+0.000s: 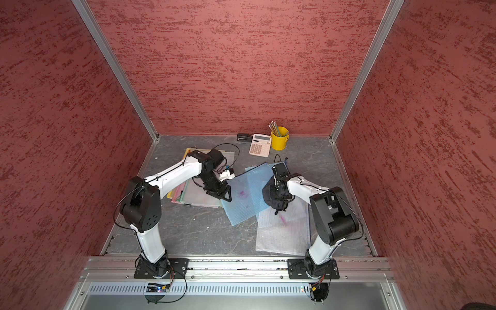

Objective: Wipe the document bag
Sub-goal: Adjust the document bag at the center of the board.

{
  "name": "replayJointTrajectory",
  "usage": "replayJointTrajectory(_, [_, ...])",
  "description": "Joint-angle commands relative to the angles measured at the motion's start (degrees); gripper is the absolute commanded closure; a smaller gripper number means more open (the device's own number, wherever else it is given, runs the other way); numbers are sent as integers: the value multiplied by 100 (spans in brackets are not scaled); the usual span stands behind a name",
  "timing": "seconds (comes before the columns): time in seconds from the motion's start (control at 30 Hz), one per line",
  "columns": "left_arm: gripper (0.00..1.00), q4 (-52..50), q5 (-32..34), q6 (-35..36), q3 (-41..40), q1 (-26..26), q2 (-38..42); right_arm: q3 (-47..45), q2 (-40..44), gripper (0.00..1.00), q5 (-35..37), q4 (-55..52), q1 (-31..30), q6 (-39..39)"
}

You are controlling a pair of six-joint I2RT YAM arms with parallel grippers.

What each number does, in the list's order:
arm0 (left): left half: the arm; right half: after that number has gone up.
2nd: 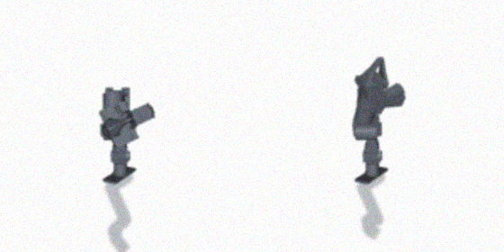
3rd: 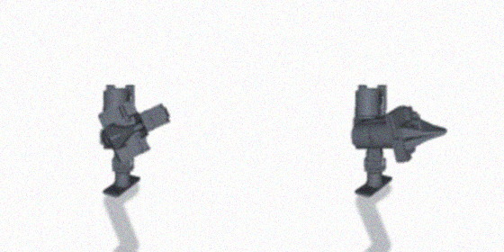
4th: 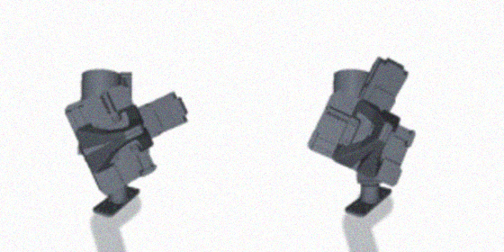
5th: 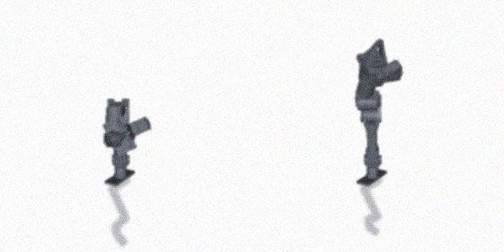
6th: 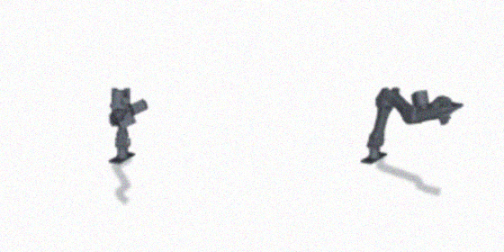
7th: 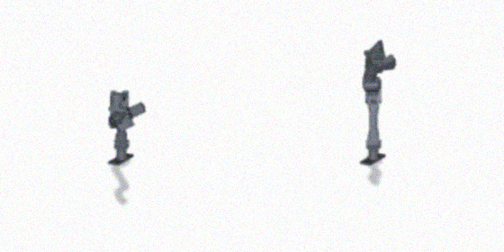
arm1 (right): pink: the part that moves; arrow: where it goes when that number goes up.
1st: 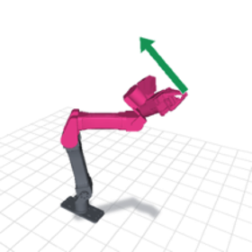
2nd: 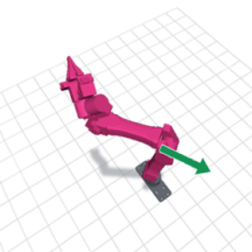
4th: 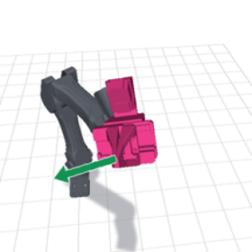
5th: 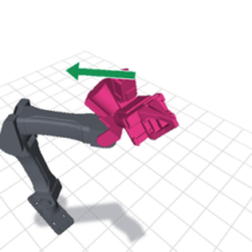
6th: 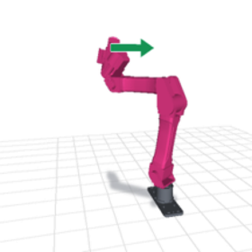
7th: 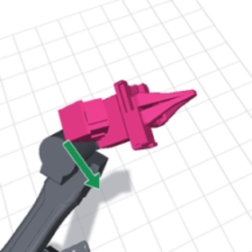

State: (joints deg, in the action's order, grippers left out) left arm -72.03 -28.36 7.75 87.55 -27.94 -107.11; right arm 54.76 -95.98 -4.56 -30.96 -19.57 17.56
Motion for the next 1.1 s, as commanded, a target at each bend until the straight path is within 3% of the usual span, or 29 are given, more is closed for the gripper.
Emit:
replayJointTrajectory(0.0, [36,-1051,-277,454,297,213,-120,81,-127,100,349,-24,-3,10])
replayJointTrajectory(0.07, [36,-981,131,182,511,199,-105,70,-130,100,368,-42,-6,15])
replayJointTrajectory(0.17, [29,7,982,95,617,63,-119,70,-135,100,320,-42,-3,-3])
replayJointTrajectory(0.27, [25,811,1477,187,1076,-70,-684,71,-107,100,315,-55,-3,-57])
replayJointTrajectory(0.57, [16,1727,1710,526,3095,-230,-2630,44,-23,100,230,46,-2,-70])
replayJointTrajectory(0.77, [15,965,1831,680,4600,-294,-3844,130,-48,100,192,74,-7,-76])
replayJointTrajectory(0.93, [17,741,1583,629,4592,-348,-4038,234,-167,100,185,84,-3,-104])
replayJointTrajectory(1.07, [23,728,1421,655,3940,-527,-3890,339,-318,100,148,125,-3,-110])
